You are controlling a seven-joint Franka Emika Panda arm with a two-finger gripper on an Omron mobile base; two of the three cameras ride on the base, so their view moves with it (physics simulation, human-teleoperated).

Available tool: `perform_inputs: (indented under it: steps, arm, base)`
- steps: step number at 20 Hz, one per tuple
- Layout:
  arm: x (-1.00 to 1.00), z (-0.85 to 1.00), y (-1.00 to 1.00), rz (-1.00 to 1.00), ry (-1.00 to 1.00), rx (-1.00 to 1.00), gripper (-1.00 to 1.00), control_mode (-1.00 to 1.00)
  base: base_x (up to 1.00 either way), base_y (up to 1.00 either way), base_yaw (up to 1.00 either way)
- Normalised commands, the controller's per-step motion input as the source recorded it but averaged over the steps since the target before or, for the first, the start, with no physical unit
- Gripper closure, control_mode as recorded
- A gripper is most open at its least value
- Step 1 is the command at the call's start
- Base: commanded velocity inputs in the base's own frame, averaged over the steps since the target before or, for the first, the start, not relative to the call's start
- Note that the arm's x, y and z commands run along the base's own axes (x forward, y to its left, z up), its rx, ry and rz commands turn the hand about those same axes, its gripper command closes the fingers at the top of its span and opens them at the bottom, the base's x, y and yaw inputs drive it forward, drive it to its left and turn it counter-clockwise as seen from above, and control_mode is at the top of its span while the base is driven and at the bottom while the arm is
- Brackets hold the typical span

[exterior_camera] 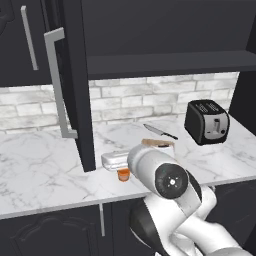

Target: Pick the bread, place it on the cutting board, pick the jam, place it on the counter, and close the cabinet.

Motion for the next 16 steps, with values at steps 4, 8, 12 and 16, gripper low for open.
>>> perform_inputs:
  steps: [4, 8, 12, 16]
  arm:
    - [-0.55, 0.23, -0.14, 0.0, -0.07, 0.03, -1.0, -1.0]
    - [-0.58, 0.19, -0.19, 0.0, -0.04, 0.03, -1.0, -1.0]
    - [-0.65, 0.03, -0.14, 0.0, -0.06, 0.01, -1.0, -1.0]
    - [-0.68, 0.0, -0.03, 0.02, -0.18, 0.0, -1.0, -1.0]
  base:
    - [0.0, 0.0, 0.0]
    - [0.0, 0.0, 0.0]
    - [0.0, 0.0, 0.0]
    - [0.0, 0.0, 0.0]
